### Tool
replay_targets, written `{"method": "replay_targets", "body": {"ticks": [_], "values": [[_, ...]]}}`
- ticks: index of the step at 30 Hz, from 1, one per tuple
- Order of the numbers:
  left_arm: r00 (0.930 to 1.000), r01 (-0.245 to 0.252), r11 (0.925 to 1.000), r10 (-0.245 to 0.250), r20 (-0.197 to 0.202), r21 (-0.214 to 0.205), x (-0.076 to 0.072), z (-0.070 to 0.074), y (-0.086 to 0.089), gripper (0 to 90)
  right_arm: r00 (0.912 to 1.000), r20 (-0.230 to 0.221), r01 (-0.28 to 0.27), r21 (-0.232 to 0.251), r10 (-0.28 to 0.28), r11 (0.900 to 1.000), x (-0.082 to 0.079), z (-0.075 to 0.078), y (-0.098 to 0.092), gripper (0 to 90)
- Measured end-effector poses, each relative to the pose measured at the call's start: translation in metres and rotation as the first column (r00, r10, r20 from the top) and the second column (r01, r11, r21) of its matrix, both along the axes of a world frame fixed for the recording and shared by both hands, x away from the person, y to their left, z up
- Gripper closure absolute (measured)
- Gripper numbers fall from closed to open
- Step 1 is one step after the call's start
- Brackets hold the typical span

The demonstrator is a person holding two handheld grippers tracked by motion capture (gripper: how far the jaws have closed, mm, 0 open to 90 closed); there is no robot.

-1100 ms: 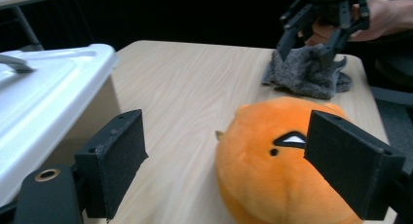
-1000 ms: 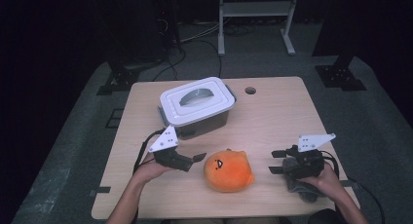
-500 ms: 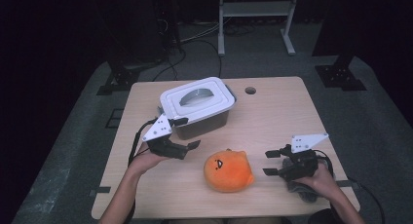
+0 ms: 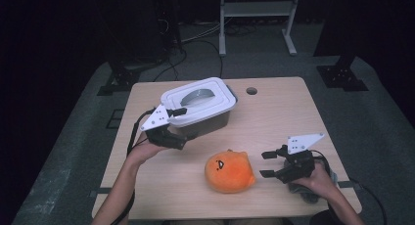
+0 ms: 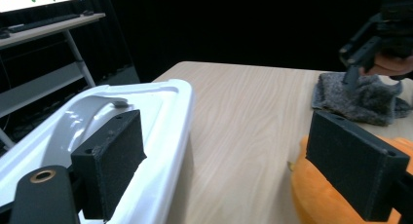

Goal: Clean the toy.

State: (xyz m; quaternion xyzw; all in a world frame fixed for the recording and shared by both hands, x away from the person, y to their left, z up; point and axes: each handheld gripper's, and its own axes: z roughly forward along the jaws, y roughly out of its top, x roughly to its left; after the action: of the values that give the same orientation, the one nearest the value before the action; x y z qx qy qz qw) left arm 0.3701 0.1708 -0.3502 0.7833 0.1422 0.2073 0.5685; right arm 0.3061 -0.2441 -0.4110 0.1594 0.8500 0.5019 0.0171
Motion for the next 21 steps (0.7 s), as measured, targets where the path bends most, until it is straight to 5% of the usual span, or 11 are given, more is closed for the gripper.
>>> {"method": "replay_targets", "body": {"ticks": [8, 21], "values": [[1.0000, -0.003, 0.9999, 0.003, 0.002, -0.012, 0.035, 0.014, 0.000, 12.8, 1.0000, -0.006, -0.004, 0.017, 0.004, 0.9999, 0.000, 0.001, 0.003, 32.9], [0.9994, -0.032, 0.9994, 0.032, -0.009, -0.013, 0.065, 0.014, 0.002, 13.6, 1.0000, -0.008, -0.002, 0.028, 0.002, 0.9996, 0.004, 0.001, 0.002, 32.4]]}}
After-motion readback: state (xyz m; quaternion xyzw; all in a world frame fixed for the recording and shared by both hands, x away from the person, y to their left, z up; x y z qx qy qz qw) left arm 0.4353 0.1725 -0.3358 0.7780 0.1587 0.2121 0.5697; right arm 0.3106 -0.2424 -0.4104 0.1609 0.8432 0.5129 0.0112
